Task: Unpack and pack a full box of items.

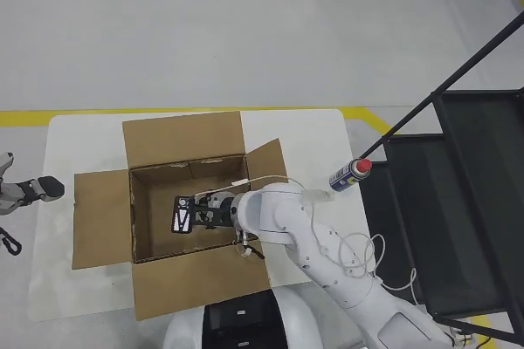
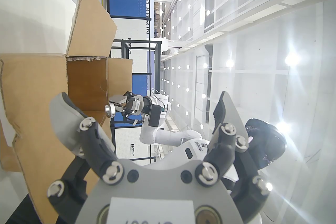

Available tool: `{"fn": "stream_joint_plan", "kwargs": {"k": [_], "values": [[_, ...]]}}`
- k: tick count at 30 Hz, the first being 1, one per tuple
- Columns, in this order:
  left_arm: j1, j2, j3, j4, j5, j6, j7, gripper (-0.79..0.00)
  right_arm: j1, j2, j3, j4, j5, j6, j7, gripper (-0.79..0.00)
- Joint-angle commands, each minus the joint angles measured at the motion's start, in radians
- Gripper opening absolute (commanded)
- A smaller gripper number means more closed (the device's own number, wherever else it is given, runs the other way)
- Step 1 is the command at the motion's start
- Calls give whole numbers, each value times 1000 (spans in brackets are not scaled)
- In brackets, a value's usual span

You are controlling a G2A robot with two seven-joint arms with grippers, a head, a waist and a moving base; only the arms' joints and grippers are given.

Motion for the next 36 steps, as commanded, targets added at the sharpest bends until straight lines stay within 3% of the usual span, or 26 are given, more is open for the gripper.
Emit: {"fn": "stream_joint_plan", "kwargs": {"k": [1, 9, 19, 24, 36], "values": [[0, 0, 0, 0, 0, 0, 0, 0, 0, 0, 0, 0, 0, 0, 0, -785], [0, 0, 0, 0, 0, 0, 0, 0, -34, 15, 46, -58, 21, -20, -46, -785], [0, 0, 0, 0, 0, 0, 0, 0, -317, 83, 435, -425, 162, -42, -152, -785], [0, 0, 0, 0, 0, 0, 0, 0, -451, 102, 584, -500, 149, -8, -232, -785], [0, 0, 0, 0, 0, 0, 0, 0, -462, 104, 592, -506, 144, -7, -239, -785]]}}
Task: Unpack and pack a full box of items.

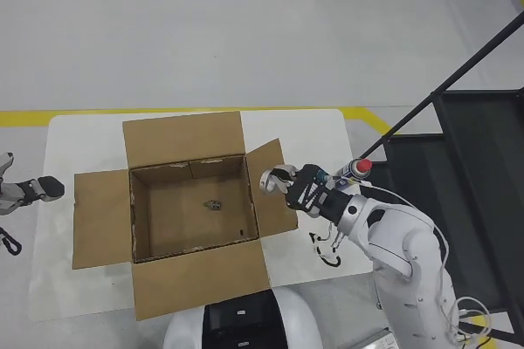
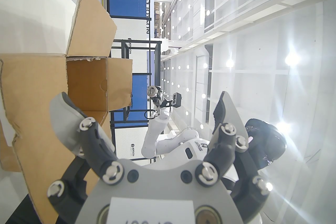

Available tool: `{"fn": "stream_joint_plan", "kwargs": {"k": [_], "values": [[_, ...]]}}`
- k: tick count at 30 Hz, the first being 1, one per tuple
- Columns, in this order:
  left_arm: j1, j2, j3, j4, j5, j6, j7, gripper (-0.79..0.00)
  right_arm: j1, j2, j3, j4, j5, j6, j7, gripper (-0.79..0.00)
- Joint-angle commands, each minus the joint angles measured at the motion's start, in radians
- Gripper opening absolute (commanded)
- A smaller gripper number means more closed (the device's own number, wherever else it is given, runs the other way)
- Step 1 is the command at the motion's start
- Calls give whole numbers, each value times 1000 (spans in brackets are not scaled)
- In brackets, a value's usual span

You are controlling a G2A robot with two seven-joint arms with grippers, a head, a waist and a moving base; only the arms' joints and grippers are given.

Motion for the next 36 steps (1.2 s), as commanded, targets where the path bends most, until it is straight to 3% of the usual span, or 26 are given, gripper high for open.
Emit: {"fn": "stream_joint_plan", "kwargs": {"k": [1, 9, 21, 31, 36], "values": [[0, 0, 0, 0, 0, 0, 0, 0, 0, 0, 0, 0, 0, 0, 0, -785], [0, 0, 0, 0, 0, 0, 0, 0, -14, 7, 28, -1, -10, -5, -21, -785], [0, 0, 0, 0, 0, 0, 0, 0, -196, 42, 336, -2, -26, 3, 8, -785], [0, 0, 0, 0, 0, 0, 0, 0, -201, 63, 239, 235, -401, 19, 10, -785], [0, 0, 0, 0, 0, 0, 0, 0, -164, 67, 174, 363, -488, 59, -19, -785]]}}
